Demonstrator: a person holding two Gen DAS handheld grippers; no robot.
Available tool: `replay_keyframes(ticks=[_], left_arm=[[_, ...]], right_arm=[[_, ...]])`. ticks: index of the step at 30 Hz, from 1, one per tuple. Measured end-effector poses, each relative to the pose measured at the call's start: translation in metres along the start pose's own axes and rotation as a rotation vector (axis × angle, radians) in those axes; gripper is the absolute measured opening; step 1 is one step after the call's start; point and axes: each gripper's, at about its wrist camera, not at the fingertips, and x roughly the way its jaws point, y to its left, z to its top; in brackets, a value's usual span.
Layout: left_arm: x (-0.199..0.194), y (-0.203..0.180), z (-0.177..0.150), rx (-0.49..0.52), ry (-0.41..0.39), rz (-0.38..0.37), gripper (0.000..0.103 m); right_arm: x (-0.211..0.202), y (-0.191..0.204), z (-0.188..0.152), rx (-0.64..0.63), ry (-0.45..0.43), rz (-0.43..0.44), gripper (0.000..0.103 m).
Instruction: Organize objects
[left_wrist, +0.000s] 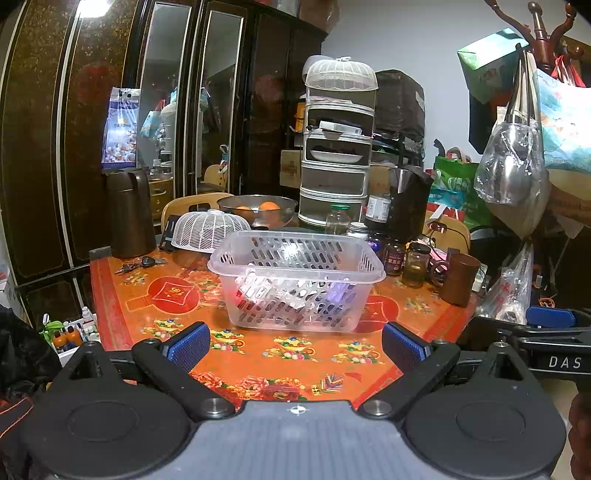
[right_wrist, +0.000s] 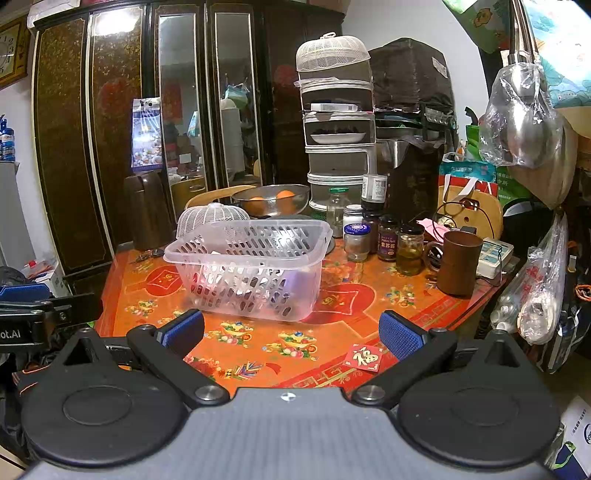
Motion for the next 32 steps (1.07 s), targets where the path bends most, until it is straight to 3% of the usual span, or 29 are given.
replay_keyframes(ticks=[26, 32], left_arm=[[0.018, -0.003, -0.006, -0.009, 0.021, -0.025, 0.1], [0.034, -0.008, -0.008, 0.032, -0.016, -0.025, 0.1]], right_arm=[[0.009, -0.001, -0.005, -0.009, 0.019, -0.001, 0.103], [0.027, -0.003, -0.006, -0.012, 0.034, -0.014, 0.103]])
